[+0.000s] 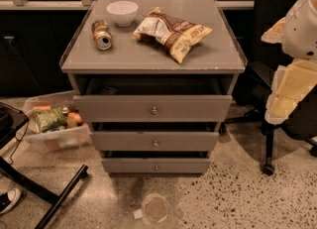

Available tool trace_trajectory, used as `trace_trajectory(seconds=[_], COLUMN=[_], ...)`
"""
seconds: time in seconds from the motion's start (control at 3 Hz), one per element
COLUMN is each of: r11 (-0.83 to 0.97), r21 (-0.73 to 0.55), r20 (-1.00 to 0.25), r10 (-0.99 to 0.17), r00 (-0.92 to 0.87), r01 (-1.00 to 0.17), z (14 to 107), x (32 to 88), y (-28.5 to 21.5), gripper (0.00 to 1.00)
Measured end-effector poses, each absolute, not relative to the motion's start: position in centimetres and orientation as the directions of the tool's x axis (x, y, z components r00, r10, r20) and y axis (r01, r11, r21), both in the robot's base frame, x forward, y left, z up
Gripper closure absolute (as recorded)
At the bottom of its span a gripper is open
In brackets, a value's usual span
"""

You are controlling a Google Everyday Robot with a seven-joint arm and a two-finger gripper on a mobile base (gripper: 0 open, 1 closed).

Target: Open bottom drawer

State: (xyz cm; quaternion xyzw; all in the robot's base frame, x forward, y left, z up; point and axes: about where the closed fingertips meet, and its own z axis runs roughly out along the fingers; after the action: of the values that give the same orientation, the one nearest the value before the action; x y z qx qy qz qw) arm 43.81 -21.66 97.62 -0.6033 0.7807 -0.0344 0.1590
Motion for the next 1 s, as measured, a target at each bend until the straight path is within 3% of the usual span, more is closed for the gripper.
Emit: trace_trajectory(seconds=[0.67, 1.0], r11=[0.280, 0.332], r21=[-0.251, -0.222], r20=[-0.254, -0.355], r10=[-0.943, -0.903], r00=[-0.216, -0.241], r01=[-0.927, -0.917], z=[97.5, 94.2], x=[43.8, 43.6], y=[-21.7, -21.1], gripper=[0.00, 0.00])
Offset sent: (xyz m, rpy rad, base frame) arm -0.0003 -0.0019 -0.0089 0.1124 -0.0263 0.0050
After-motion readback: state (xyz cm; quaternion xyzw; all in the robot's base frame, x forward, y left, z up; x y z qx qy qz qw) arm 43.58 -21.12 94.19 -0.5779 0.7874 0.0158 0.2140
